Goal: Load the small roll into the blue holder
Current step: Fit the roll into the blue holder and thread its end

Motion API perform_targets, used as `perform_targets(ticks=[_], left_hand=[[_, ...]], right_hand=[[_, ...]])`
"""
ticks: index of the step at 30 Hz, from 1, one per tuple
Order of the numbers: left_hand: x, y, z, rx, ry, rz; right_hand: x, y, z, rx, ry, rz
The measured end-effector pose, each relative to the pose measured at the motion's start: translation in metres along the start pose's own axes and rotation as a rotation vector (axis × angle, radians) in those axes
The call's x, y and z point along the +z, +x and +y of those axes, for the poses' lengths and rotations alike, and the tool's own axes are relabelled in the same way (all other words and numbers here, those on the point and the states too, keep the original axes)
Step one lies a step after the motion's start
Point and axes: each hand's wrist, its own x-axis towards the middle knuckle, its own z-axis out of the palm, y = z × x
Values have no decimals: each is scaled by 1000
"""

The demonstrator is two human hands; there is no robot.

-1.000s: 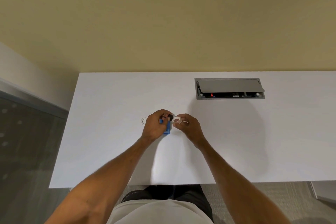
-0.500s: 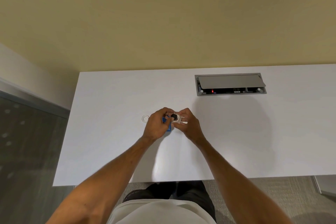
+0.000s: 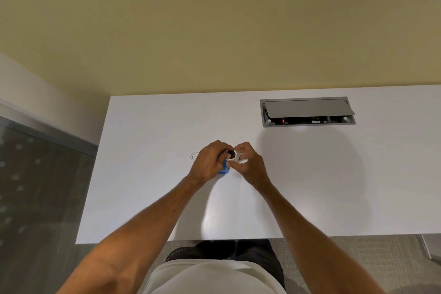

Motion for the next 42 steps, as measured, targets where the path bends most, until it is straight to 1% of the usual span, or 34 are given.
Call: perform_targets(ticks=[4,14,19,25,38,42], left_hand=[[-3,3,0,-6,18,-29],[-2,4,0,53,75,-50],[-6,4,3,28,59,-53],[-6,3,-3,12,65,-67],[-3,-4,-3,-41,-12,-65],[-1,-7,-1,-67,-24,-72]], right_hand=[[0,-1,1,-25,6,15],[2,3,0,25,-52,-13],[4,7,-1,41,-67,-31],[7,11,-3,65,-157,-75],[8,15,-2,72,-278,-131],[6,15,0,44,-303,-144]])
